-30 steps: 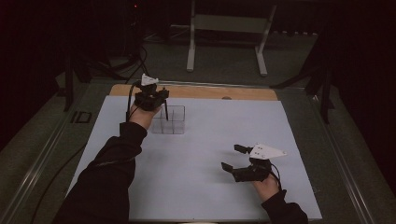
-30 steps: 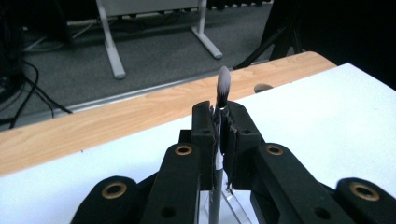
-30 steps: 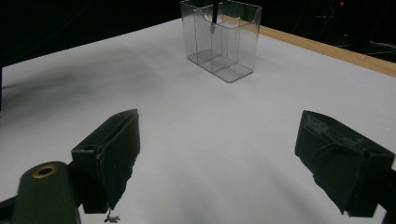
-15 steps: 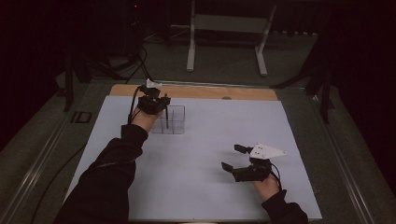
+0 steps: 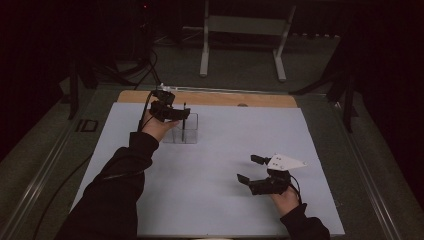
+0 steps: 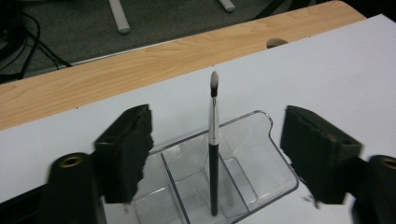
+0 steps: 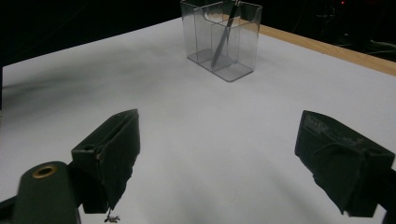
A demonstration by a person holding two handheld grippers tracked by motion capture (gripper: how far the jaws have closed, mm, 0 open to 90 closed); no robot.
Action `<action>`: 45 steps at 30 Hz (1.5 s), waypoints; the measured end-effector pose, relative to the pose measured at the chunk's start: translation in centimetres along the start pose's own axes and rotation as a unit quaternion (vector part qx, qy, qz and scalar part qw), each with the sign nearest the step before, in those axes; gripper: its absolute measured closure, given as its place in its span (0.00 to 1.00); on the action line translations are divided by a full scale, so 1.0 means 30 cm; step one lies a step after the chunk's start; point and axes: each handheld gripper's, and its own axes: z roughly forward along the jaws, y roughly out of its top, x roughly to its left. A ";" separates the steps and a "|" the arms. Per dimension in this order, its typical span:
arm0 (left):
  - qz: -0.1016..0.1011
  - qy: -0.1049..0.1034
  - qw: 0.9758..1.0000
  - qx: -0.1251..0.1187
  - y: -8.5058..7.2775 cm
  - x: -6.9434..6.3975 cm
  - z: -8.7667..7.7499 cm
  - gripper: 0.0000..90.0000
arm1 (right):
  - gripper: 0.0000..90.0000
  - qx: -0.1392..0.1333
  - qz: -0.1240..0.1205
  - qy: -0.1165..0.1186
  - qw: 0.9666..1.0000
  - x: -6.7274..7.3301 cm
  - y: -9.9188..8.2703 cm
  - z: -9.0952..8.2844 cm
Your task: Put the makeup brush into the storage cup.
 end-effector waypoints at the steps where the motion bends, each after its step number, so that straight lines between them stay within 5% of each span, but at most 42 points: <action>1: -0.002 -0.001 1.000 0.000 0.001 0.001 -0.003 0.25 | 0.16 0.000 0.001 0.000 1.000 0.000 0.000 -0.001; 7: -0.010 0.003 1.000 -0.006 0.007 0.012 -0.025 0.18 | 0.16 0.000 0.001 -0.001 1.000 -0.002 0.000 -0.001; 8: -0.015 -0.031 0.999 -0.013 0.009 0.026 -0.054 0.09 | 0.16 -0.001 0.000 -0.002 1.000 -0.003 0.001 -0.002; 14: -0.008 -0.065 0.998 -0.017 0.003 0.039 -0.096 0.01 | 0.16 -0.001 0.001 -0.005 1.000 -0.004 0.000 -0.007; 19: 0.012 -0.072 0.997 -0.022 -0.007 0.038 -0.131 0.01 | 0.16 0.001 0.002 -0.005 1.000 -0.006 -0.001 -0.010; 26: 0.028 -0.106 0.993 -0.042 -0.036 0.051 -0.188 0.01 | 0.16 0.007 0.004 0.008 1.000 -0.017 -0.019 -0.023; 29: 0.040 -0.141 0.987 -0.062 -0.074 0.055 -0.231 0.01 | 0.16 0.005 0.002 0.018 1.000 -0.022 -0.028 -0.032; 31: 0.040 -0.141 0.987 -0.062 -0.074 0.055 -0.231 0.01 | 0.16 0.005 0.001 0.020 1.000 -0.023 -0.030 -0.034; 33: 0.072 -0.159 0.982 -0.073 -0.118 0.045 -0.269 0.01 | 0.16 0.002 0.002 0.025 1.000 -0.027 -0.036 -0.037; 38: 0.083 -0.195 0.973 -0.089 -0.189 0.036 -0.312 0.01 | 0.16 0.004 -0.002 0.029 1.000 -0.030 -0.048 -0.041; 41: 0.098 -0.215 0.966 -0.101 -0.238 0.029 -0.333 0.01 | 0.16 0.009 -0.001 0.038 0.999 -0.038 -0.060 -0.051; 45: 0.120 -0.251 0.953 -0.117 -0.310 0.022 -0.349 0.01 | 0.16 0.009 0.000 0.039 0.999 -0.044 -0.069 -0.062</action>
